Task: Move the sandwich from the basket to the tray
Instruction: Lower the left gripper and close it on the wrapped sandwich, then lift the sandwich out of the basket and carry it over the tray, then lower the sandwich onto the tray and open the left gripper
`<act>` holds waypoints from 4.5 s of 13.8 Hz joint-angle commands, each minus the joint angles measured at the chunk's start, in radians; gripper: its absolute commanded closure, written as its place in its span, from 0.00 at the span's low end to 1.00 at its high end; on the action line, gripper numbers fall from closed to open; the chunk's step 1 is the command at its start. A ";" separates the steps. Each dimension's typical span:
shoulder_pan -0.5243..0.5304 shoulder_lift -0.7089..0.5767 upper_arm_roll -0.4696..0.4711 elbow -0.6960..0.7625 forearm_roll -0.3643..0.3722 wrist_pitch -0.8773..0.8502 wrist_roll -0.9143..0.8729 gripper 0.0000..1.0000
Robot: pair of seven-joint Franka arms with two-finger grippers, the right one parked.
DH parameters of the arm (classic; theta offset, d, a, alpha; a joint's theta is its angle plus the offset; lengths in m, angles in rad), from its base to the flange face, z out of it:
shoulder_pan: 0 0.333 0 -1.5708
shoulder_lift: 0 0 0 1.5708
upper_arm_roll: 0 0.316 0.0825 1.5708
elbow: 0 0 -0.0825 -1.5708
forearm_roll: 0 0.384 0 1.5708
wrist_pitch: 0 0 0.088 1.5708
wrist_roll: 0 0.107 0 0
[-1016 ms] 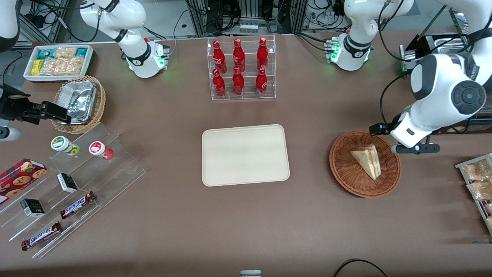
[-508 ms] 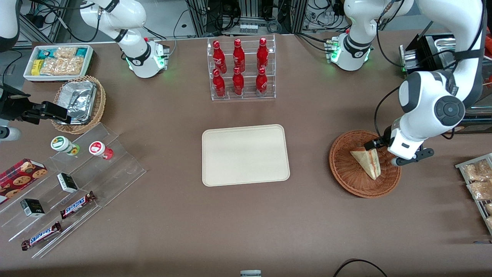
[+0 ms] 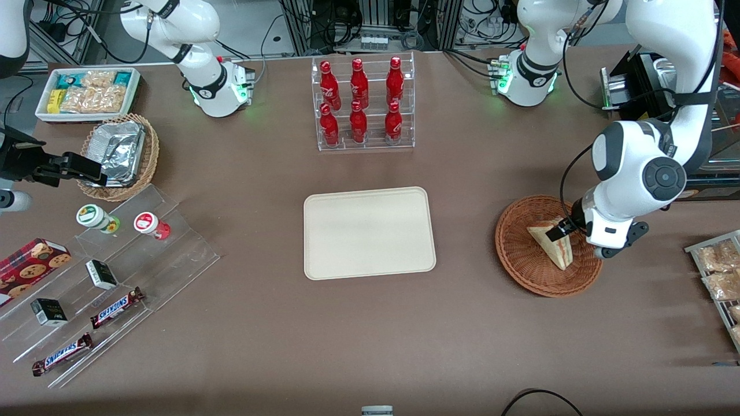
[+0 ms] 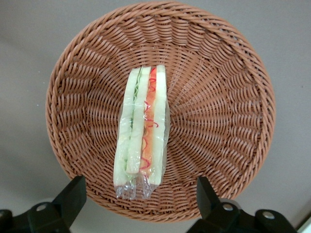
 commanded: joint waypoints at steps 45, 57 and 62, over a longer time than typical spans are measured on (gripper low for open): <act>-0.510 0.581 -0.318 0.762 0.197 -0.195 -0.421 1.00; -0.525 0.651 -0.318 0.786 0.211 -0.174 -0.435 0.00; -0.510 0.596 -0.321 0.787 0.233 -0.198 -0.438 0.00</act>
